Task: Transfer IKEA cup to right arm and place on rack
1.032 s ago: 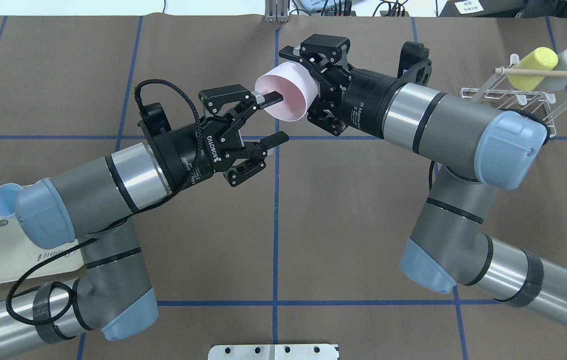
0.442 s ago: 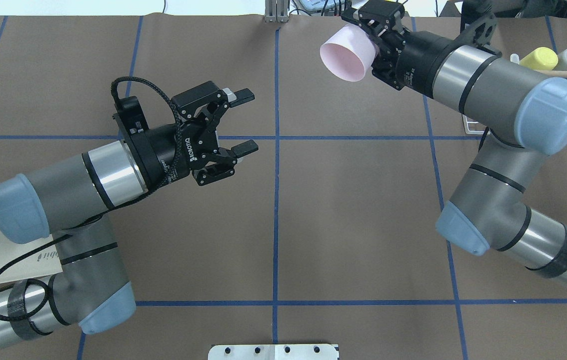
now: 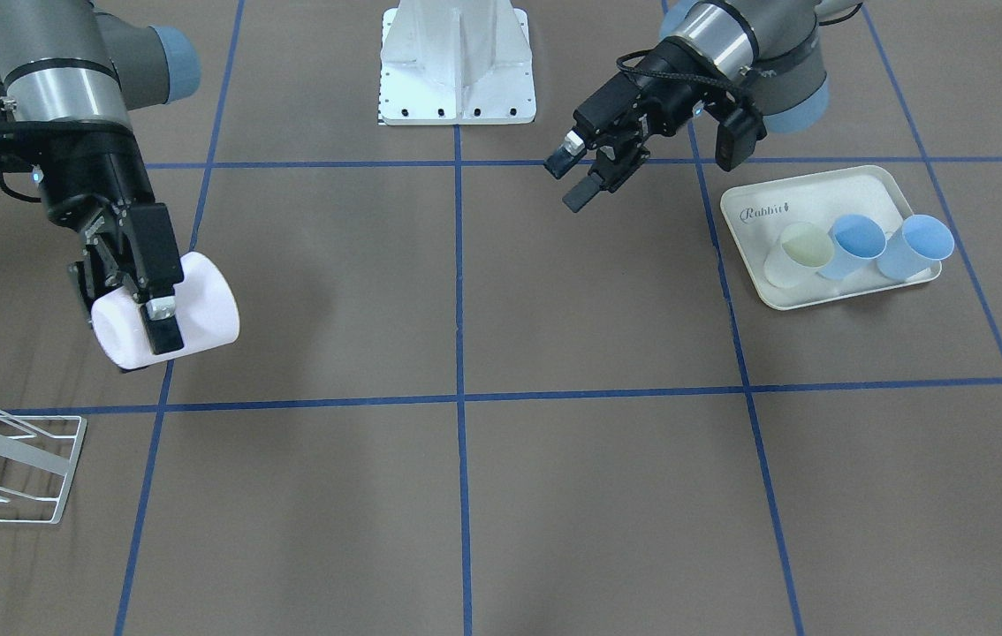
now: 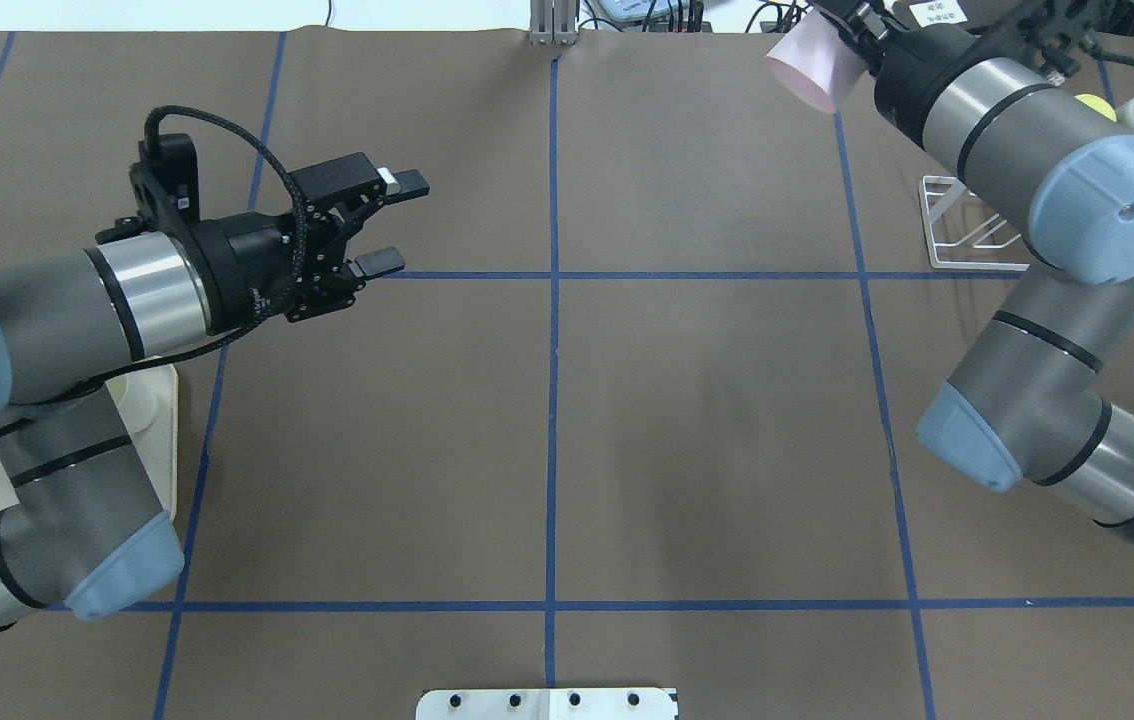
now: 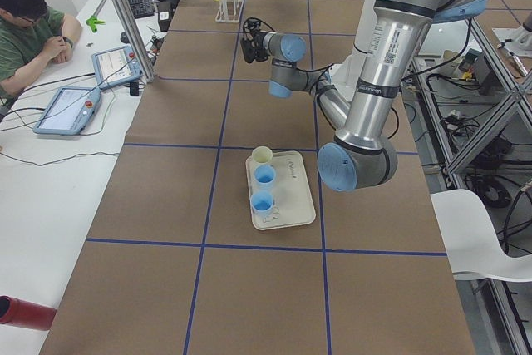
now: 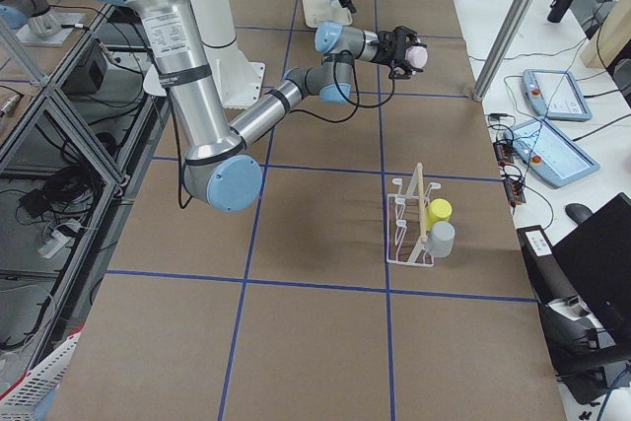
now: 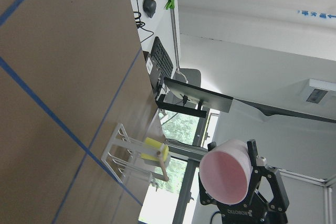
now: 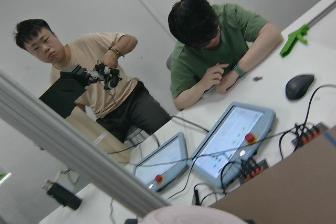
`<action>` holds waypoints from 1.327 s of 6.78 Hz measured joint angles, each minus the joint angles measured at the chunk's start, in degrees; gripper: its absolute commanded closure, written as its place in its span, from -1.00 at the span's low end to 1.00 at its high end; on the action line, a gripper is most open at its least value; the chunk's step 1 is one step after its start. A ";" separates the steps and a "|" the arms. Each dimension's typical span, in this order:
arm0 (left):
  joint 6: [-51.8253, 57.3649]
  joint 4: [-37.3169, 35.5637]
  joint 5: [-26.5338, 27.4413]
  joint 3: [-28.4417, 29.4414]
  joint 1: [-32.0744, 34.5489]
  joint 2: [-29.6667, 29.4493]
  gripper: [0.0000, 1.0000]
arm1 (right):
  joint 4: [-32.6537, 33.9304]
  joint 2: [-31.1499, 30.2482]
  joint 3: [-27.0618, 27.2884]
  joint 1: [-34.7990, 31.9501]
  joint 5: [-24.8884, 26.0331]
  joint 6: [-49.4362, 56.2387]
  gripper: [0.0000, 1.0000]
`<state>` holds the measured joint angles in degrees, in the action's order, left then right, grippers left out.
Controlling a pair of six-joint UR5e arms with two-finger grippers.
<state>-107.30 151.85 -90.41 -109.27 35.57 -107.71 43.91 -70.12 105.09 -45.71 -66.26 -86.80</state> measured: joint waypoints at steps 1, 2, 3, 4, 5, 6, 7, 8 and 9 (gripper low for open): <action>6.15 -9.54 -1.05 -3.16 1.79 1.38 -1.00 | 4.93 0.08 -0.32 -0.93 5.76 4.14 1.00; 11.35 -19.32 -2.62 -5.61 4.33 2.01 -1.00 | 7.94 0.15 -2.00 -1.93 10.60 6.69 1.00; 16.85 -27.93 -4.78 -7.89 7.41 2.90 -1.00 | 9.13 0.28 -5.63 -2.43 16.25 8.59 1.00; 22.34 -33.38 -7.74 -9.63 10.79 4.74 -1.00 | 9.41 0.36 -10.53 -2.58 22.03 10.30 1.00; 26.86 -35.52 -11.52 -10.41 14.30 7.04 -1.00 | 9.34 0.38 -15.64 -2.82 26.51 11.15 1.00; 31.14 -36.26 -15.45 -11.02 17.81 9.63 -1.00 | 9.23 0.36 -20.38 -3.51 29.29 11.65 1.00; 34.78 -36.49 -18.72 -11.48 20.80 11.96 -1.00 | 9.22 0.32 -23.64 -4.29 30.54 12.71 1.00; 37.47 -36.53 -21.37 -11.66 23.09 13.53 -1.00 | 9.17 0.28 -25.74 -4.45 31.01 14.20 1.00; 38.91 -36.56 -22.96 -11.70 24.44 14.20 -1.00 | 9.15 0.31 -26.86 -4.03 31.19 14.89 1.00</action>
<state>-68.38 115.29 -113.37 -120.97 60.01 -93.51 53.06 -69.80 78.23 -49.73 -35.07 -71.91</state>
